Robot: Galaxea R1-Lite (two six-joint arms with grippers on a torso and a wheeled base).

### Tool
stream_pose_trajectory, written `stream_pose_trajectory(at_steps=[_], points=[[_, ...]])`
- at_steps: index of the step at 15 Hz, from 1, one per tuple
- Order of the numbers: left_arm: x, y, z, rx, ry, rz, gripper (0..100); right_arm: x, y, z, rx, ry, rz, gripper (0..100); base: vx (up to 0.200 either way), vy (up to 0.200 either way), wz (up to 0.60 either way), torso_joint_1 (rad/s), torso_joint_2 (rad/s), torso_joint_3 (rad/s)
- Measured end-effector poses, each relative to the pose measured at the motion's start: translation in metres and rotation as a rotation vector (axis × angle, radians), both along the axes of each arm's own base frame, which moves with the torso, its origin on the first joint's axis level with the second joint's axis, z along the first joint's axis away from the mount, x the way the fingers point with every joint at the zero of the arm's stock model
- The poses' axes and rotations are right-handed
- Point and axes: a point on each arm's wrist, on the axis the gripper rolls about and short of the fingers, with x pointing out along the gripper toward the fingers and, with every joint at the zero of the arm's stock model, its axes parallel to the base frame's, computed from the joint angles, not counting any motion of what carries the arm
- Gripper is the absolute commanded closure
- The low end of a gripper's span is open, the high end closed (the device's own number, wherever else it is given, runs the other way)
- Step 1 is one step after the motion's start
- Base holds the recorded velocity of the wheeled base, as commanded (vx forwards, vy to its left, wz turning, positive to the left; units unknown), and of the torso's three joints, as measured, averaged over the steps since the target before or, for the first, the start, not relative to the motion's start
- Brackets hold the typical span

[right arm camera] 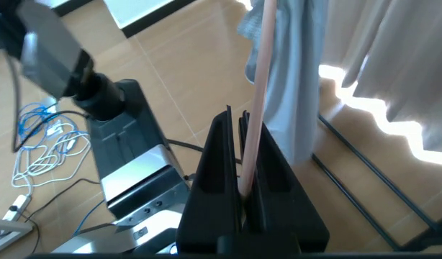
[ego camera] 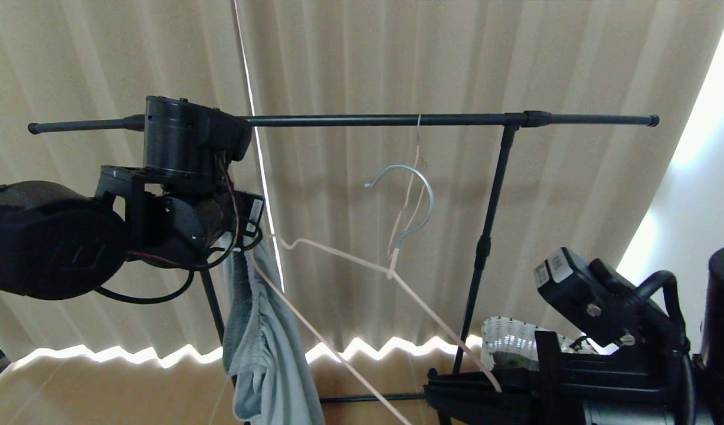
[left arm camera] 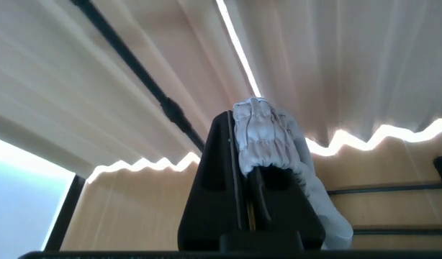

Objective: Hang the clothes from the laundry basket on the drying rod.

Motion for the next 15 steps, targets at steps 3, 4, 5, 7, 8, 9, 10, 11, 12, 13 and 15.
stream_pose_trajectory(at_steps=[3, 4, 5, 7, 8, 9, 10, 11, 12, 13, 15], points=[[-0.001, -0.002, 0.000, 0.000, 0.001, -0.008, 100, -0.005, -0.003, 0.002, 0.010, -0.007, 0.013, 100, 0.000, 0.000, 0.00, 0.000, 0.00, 0.000], [-0.004, -0.006, 0.000, 0.000, 0.000, -0.020, 100, -0.004, -0.001, 0.001, 0.006, -0.005, 0.014, 100, 0.000, 0.000, 0.00, 0.000, 0.00, 0.000], [-0.006, -0.010, 0.000, 0.001, -0.002, -0.034, 100, -0.003, 0.001, 0.001, 0.005, -0.004, 0.014, 100, 0.000, 0.000, 0.00, 0.000, 0.00, 0.000], [-0.006, -0.012, 0.006, -0.008, -0.019, -0.037, 100, -0.002, 0.003, 0.000, 0.002, 0.000, 0.017, 100, 0.000, 0.000, 0.00, 0.000, 0.00, 0.000], [-0.004, -0.013, 0.007, -0.009, -0.022, -0.037, 100, -0.002, 0.004, 0.000, 0.000, 0.000, 0.020, 100, 0.000, 0.000, 0.00, 0.000, 0.00, 0.000], [-0.002, -0.013, 0.008, -0.012, -0.026, -0.033, 100, -0.003, 0.005, 0.000, 0.000, -0.001, 0.028, 100, 0.000, 0.000, 0.00, 0.000, 0.00, 0.000], [-0.001, -0.015, 0.008, -0.011, -0.025, -0.035, 100, -0.004, 0.005, 0.000, 0.000, -0.001, 0.033, 100, 0.000, 0.000, 0.00, 0.000, 0.00, 0.000], [-0.001, -0.016, 0.008, -0.010, -0.024, -0.040, 100, -0.004, 0.006, 0.000, 0.001, -0.001, 0.034, 100, 0.000, 0.000, 0.00, 0.000, 0.00, 0.000], [0.000, -0.017, 0.008, -0.010, -0.027, -0.040, 100, -0.005, 0.006, 0.000, 0.001, -0.001, 0.036, 100, 0.000, 0.000, 0.00, 0.000, 0.00, 0.000], [0.000, -0.017, 0.008, -0.008, -0.026, -0.039, 100, -0.006, 0.006, 0.000, 0.000, 0.000, 0.039, 100, 0.000, 0.000, 0.00, 0.000, 0.00, 0.000], [0.005, -0.016, 0.007, -0.007, -0.024, -0.031, 100, -0.009, 0.006, 0.001, 0.003, -0.002, 0.053, 100, 0.000, 0.000, 0.00, 0.000, 0.00, 0.000]])
